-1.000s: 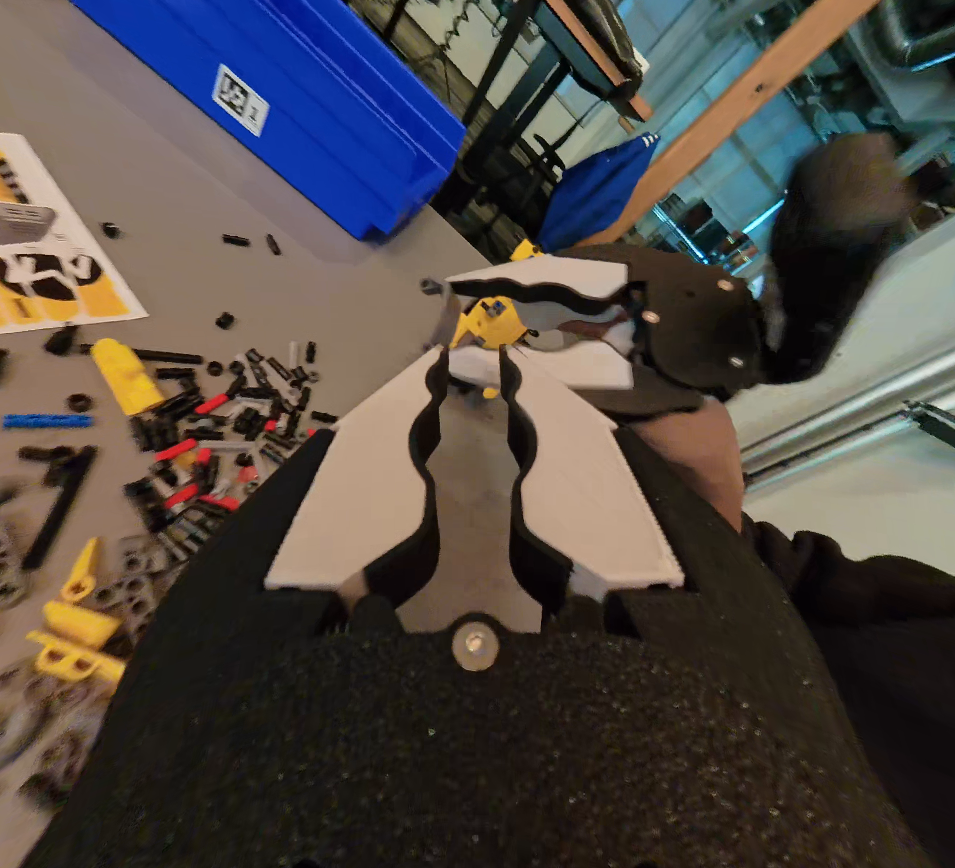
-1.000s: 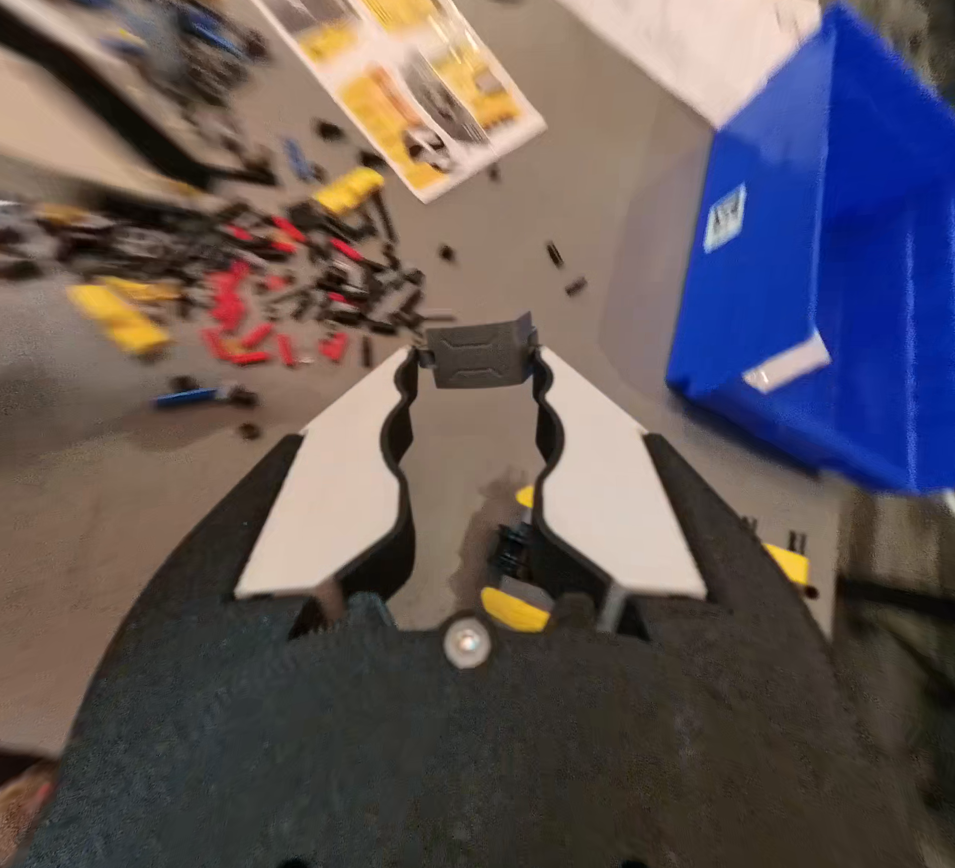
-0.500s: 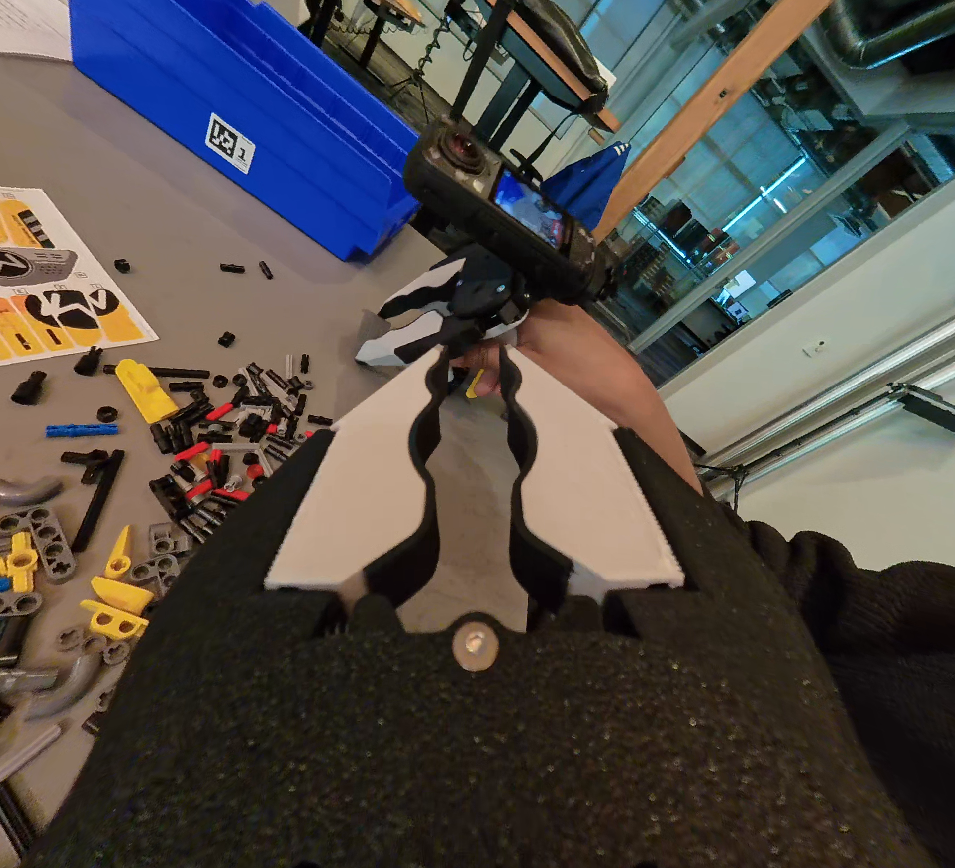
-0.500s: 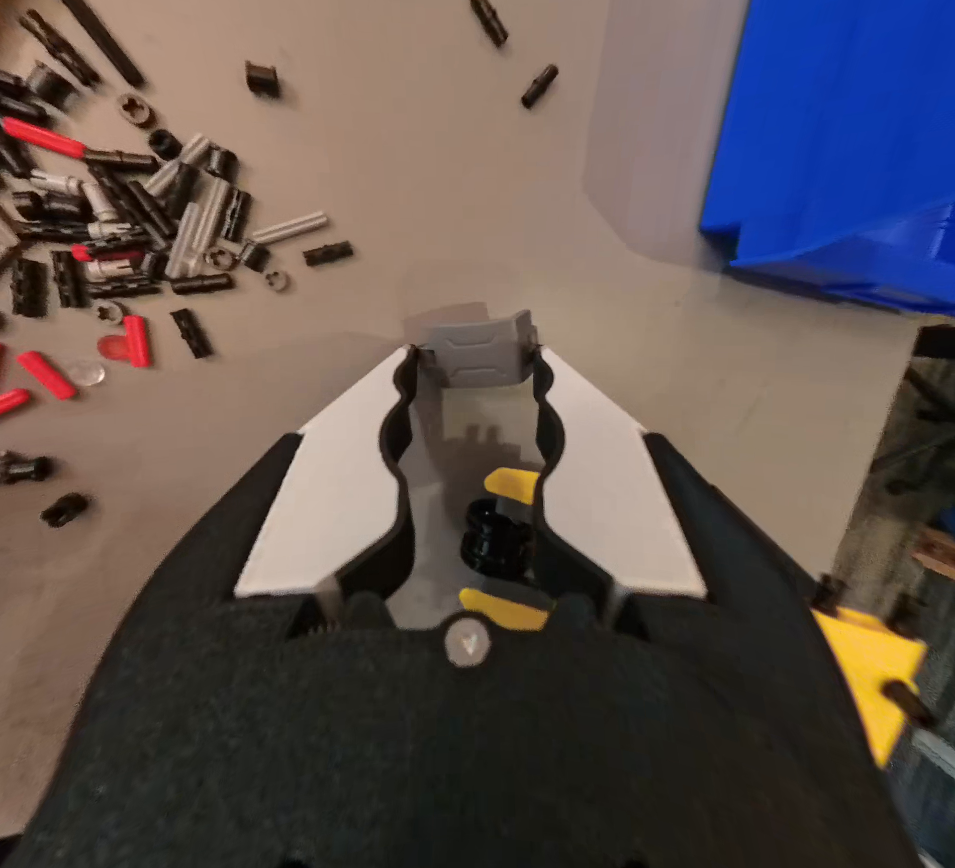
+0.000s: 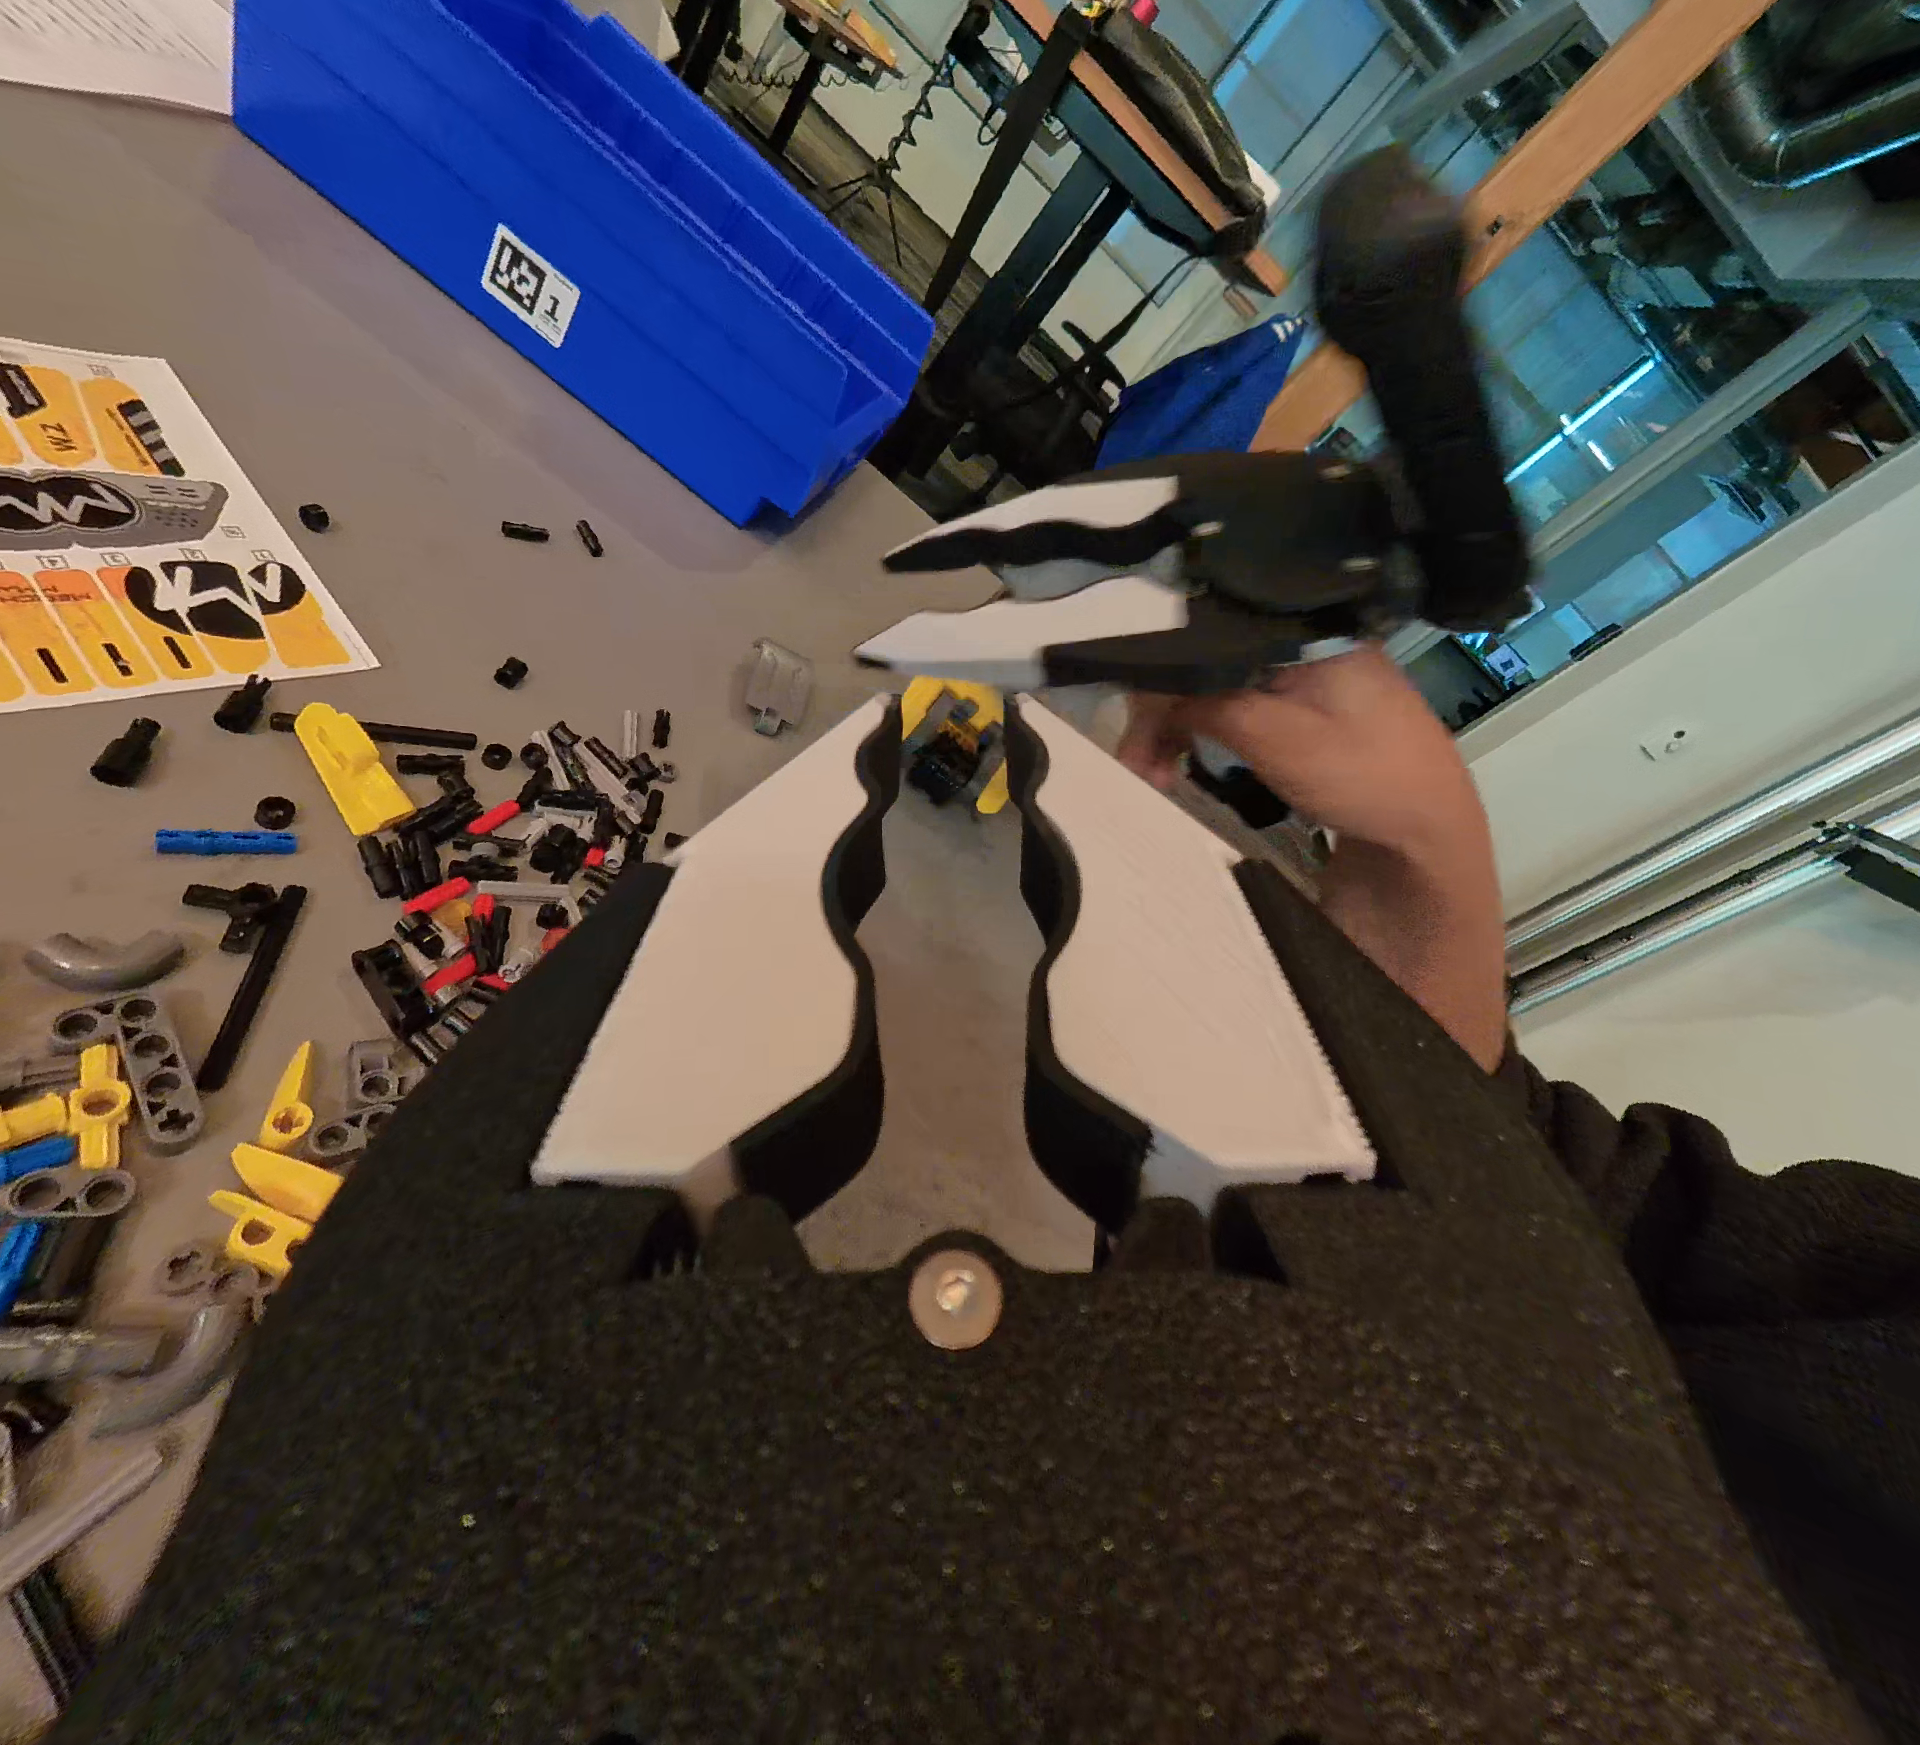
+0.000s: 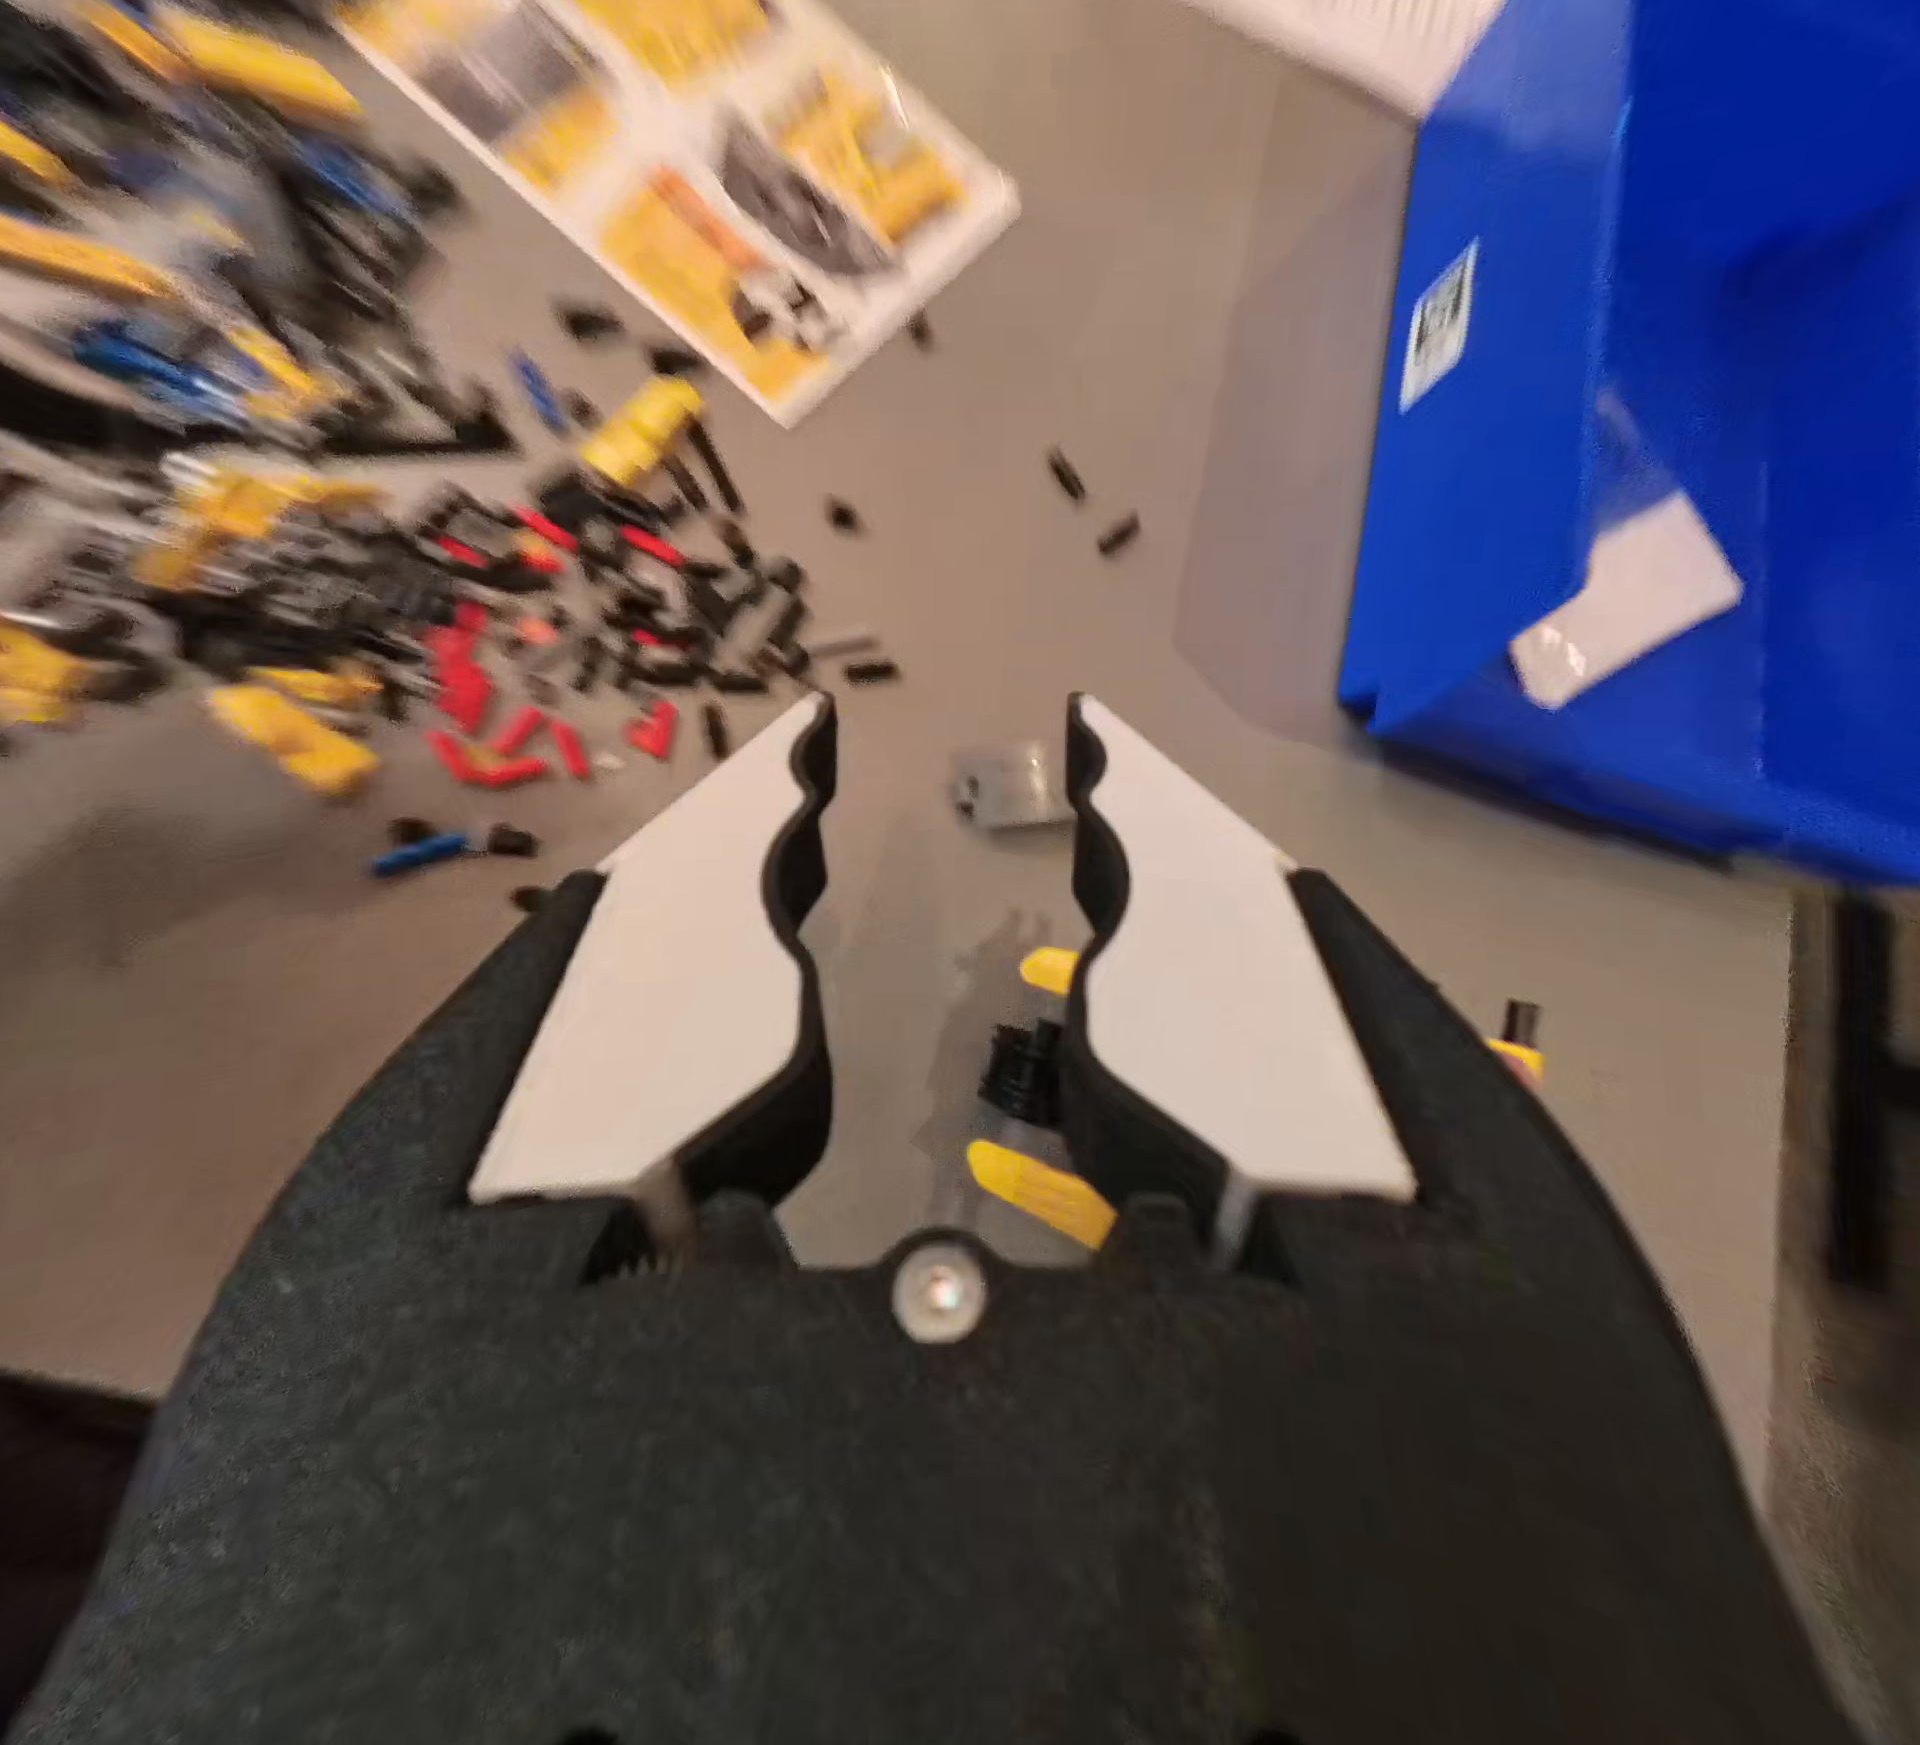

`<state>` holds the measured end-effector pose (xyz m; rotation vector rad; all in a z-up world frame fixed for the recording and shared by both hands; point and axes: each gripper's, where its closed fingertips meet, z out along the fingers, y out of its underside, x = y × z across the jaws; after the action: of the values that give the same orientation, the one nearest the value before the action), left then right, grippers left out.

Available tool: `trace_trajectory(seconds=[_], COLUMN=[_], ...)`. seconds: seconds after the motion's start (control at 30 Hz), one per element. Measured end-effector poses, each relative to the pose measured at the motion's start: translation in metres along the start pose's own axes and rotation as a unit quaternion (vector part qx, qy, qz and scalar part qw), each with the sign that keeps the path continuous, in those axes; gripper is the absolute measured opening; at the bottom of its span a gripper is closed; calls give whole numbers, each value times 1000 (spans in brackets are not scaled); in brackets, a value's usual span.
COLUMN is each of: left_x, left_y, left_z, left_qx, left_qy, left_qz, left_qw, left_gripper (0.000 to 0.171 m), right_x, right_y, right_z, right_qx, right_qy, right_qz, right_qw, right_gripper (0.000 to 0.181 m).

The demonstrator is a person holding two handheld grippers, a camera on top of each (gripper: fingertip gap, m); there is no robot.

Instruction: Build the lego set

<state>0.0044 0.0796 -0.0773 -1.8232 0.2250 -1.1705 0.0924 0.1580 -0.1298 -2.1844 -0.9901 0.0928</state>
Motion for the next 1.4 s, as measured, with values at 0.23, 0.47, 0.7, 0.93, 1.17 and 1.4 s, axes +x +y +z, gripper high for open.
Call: trace_trajectory(seconds=[0.23,0.47,0.7,0.93,1.17,1.4], left_x=[-12,-11,-2,-3,-6,-6], left_y=[20,48,78,93,99,106], left_z=[24,70,120,135,138,141], left_qx=[-39,-79,-89,-107,-126,-146], left_qy=[-17,-22,-43,-54,-67,-71], left_qz=[-6,2,50,49,53,60], left_qw=[999,997,994,992,988,985], left_gripper=[19,19,19,19,19,19], right_x=[40,163,175,179,183,182], right_y=[-26,93,153,150,148,145], right_z=[-117,-84,-25,-15,-20,-28], right_qx=[258,244,206,224,265,299], right_qy=[-4,53,20,63,-38,-103], right_qz=[32,194,223,146,224,263], right_qw=[966,949,953,962,937,911], right_gripper=[44,44,44,30,12,8])
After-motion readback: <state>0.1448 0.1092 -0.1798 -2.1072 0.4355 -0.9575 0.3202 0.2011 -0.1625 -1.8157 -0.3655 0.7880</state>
